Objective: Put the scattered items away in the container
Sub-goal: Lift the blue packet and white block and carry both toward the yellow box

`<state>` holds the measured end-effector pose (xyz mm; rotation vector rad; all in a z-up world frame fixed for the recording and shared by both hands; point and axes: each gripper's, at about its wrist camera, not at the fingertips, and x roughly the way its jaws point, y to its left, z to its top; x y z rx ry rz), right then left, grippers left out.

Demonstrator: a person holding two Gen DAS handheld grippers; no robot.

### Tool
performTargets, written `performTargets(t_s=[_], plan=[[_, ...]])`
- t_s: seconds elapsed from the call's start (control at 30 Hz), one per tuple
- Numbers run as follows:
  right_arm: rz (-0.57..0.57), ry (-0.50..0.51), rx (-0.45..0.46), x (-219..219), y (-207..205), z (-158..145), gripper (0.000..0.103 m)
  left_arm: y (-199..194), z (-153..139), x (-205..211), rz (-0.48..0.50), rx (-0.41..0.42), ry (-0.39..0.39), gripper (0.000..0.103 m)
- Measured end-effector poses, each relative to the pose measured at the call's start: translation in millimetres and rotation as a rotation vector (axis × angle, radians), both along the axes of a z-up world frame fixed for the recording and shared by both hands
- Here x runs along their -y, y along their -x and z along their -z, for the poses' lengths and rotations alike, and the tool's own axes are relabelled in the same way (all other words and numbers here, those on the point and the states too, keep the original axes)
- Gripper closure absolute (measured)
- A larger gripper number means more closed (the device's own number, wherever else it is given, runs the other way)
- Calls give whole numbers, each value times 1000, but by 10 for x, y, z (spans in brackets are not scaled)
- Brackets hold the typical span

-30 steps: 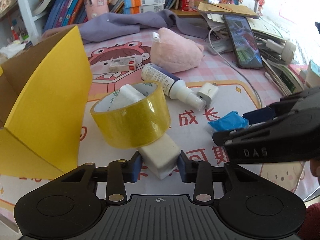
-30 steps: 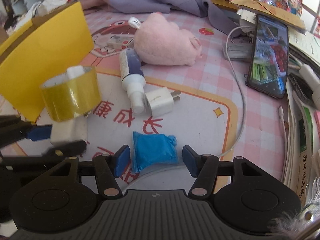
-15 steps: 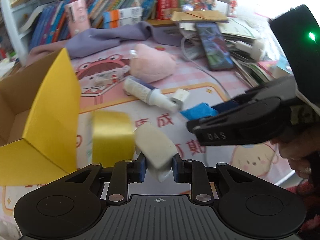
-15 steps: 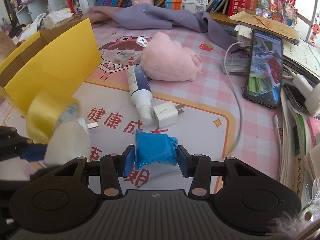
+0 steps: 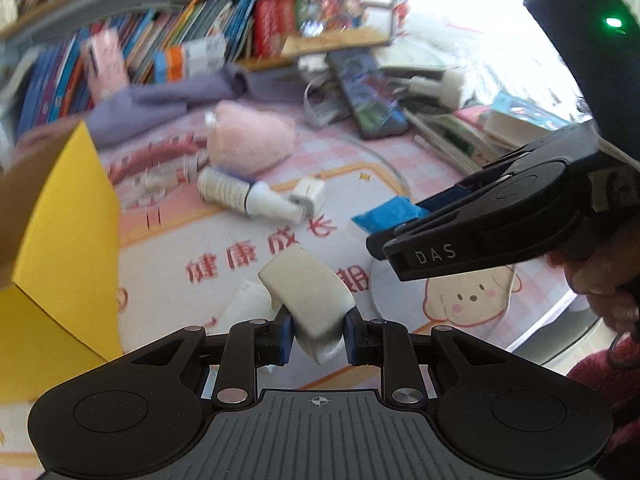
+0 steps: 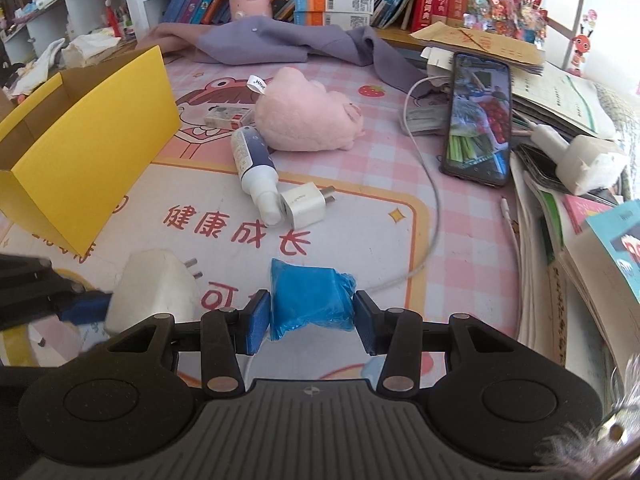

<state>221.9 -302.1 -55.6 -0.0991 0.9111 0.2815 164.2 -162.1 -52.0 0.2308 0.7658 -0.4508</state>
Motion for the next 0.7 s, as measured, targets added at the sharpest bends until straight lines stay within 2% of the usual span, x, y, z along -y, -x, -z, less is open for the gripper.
performTargets(t_s=[0.13,0.23,0.3,0.37,0.43,0.5,0.57,0.7], plan=[[3,3,5,-43,46,-22,61,21,32,-85,88,82,-7,80],[-21,13,18,-116,79,-34,61,5,80,-173,109,117,6,80],[-21,15,22,-136,83,-42,61,-34,8,-227,102,138,31,80],[-13,15,31,-132,83,-67,61,9,-297,-320,92,204,82,80],[-9,14,39,-110,83,-108,61,184,-727,-512,76,303,138,80],[-14,14,49,-89,76,-140,61,367,-1009,-751,44,369,160,80],[-17,3,52,-77,36,-157,61,467,-1060,-930,-4,339,127,80],[-54,-15,76,-122,-47,-200,61,677,-688,-1047,-33,117,1,80]])
